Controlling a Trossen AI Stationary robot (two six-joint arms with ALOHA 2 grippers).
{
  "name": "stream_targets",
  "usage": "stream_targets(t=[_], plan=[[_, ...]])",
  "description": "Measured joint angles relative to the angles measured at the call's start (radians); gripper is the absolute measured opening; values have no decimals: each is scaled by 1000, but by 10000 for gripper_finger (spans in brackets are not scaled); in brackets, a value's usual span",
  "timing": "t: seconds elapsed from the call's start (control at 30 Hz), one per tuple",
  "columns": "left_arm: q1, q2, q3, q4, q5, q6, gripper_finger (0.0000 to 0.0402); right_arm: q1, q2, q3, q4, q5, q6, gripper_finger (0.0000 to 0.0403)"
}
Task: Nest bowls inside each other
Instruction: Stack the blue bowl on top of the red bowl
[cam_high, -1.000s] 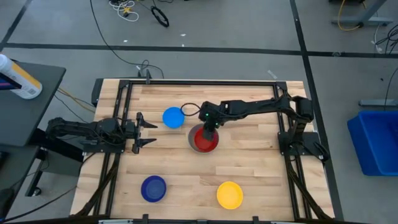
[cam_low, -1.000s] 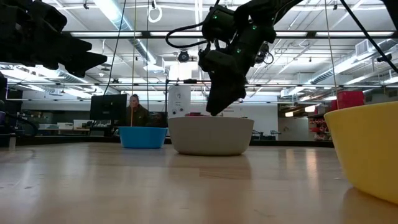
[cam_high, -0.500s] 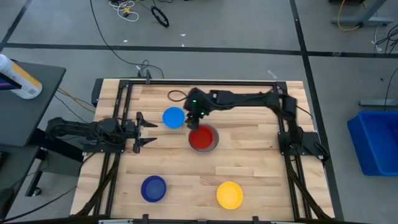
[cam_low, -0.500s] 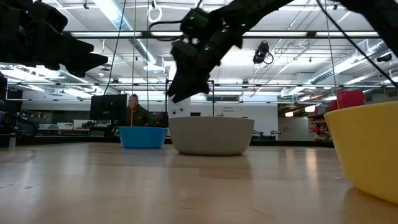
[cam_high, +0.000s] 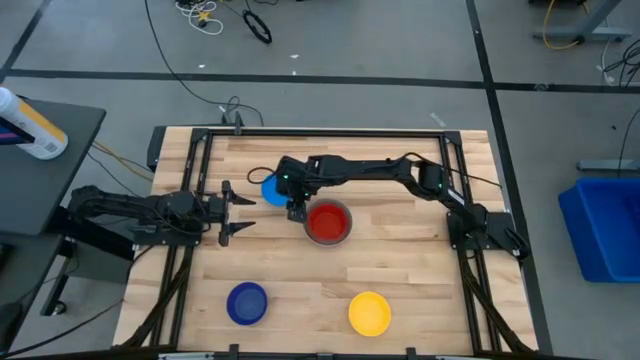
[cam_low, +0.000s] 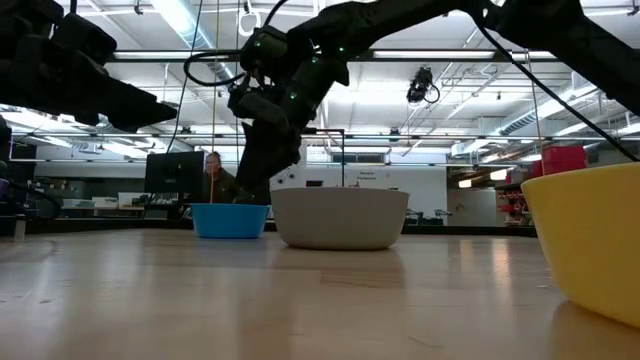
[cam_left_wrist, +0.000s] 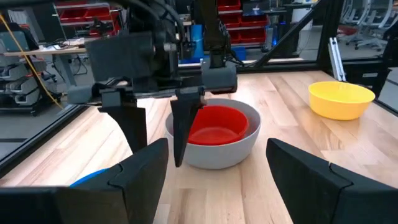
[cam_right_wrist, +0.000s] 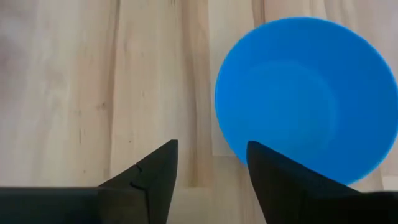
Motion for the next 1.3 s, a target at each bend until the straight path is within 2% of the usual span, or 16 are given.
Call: stream_targets(t=[0.33,0.5,0.63,0.73,0.8,0.93,1.03,1.23,1.3], plan=[[0,3,0,9,-4,0,277,-13,64,0,100,-7,2,204],[0,3,0,10,-3,0,277,-4,87,0,105,31,-27,185],[0,3,0,11,-2,-1,277,14,88,0,110,114,-56,133],[0,3,0,12,-2,-1,277,34,86,0,109,200,-67,47],[0,3,0,13,-6,-1,277,45,83,0,109,267,-70,15],[0,3,0,13,-10,-2,277,59,82,27,55,379,-90,6],[0,3,0,13,-10,-4,277,68,81,90,-57,450,-102,5],[0,3,0,9,-21,-4,277,106,73,299,-301,476,-49,3],[0,3,0,8,-22,-5,277,128,38,279,-324,516,-27,2]])
